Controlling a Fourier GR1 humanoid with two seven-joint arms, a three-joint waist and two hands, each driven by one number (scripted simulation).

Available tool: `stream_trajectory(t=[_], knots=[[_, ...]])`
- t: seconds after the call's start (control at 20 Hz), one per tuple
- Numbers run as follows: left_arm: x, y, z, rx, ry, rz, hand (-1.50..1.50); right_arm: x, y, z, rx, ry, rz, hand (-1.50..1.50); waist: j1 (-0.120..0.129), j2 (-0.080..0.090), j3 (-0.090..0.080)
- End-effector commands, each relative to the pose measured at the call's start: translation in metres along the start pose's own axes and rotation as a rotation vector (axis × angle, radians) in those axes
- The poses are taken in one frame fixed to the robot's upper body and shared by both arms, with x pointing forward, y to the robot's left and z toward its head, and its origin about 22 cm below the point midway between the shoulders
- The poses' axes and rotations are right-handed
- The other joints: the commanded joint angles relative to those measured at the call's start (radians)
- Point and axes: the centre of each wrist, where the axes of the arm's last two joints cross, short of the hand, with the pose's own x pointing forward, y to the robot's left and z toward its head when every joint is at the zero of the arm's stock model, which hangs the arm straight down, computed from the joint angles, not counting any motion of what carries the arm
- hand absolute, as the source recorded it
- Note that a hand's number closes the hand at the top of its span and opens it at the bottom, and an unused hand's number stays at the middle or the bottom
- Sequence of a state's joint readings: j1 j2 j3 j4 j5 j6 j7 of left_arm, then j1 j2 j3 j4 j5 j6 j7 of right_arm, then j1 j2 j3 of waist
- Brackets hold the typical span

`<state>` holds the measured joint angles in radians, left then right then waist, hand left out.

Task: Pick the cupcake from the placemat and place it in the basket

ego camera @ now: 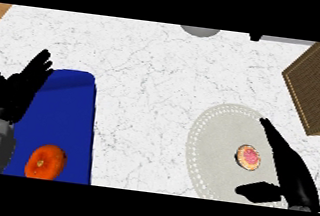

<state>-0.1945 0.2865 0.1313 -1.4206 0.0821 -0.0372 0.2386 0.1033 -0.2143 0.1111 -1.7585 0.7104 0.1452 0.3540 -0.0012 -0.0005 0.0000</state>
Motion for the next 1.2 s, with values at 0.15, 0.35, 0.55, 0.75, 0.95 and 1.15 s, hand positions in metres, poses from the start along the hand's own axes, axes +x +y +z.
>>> stream_trajectory(t=[0.15, 0.35, 0.55, 0.75, 0.95, 1.15], knots=[[-0.008, -0.008, 0.0, 0.001, -0.002, -0.001, 0.0, -0.005, 0.031, 0.006, 0.076, -0.028, 0.136, 1.5, 0.0, 0.0, 0.0], [-0.005, 0.012, 0.004, -0.005, -0.003, 0.006, 0.0, 0.008, 0.033, -0.014, 0.047, -0.022, 0.135, 1.5, 0.002, 0.0, 0.0], [0.009, -0.018, -0.008, -0.03, -0.005, 0.019, 0.0, 0.056, 0.029, -0.051, -0.004, 0.064, 0.113, 1.5, 0.014, 0.004, 0.0], [0.017, -0.025, -0.011, -0.072, -0.043, 0.001, 0.0, 0.077, 0.015, -0.084, -0.206, 0.365, -0.071, 1.5, 0.088, 0.037, -0.001], [0.023, -0.032, -0.013, -0.113, -0.068, -0.01, 0.0, 0.103, -0.01, -0.114, -0.326, 0.54, -0.127, 1.5, 0.135, 0.049, -0.002], [0.031, -0.03, -0.019, -0.138, -0.08, -0.009, 0.0, 0.14, -0.022, -0.141, -0.385, 0.632, -0.151, 1.5, 0.16, 0.055, -0.001]])
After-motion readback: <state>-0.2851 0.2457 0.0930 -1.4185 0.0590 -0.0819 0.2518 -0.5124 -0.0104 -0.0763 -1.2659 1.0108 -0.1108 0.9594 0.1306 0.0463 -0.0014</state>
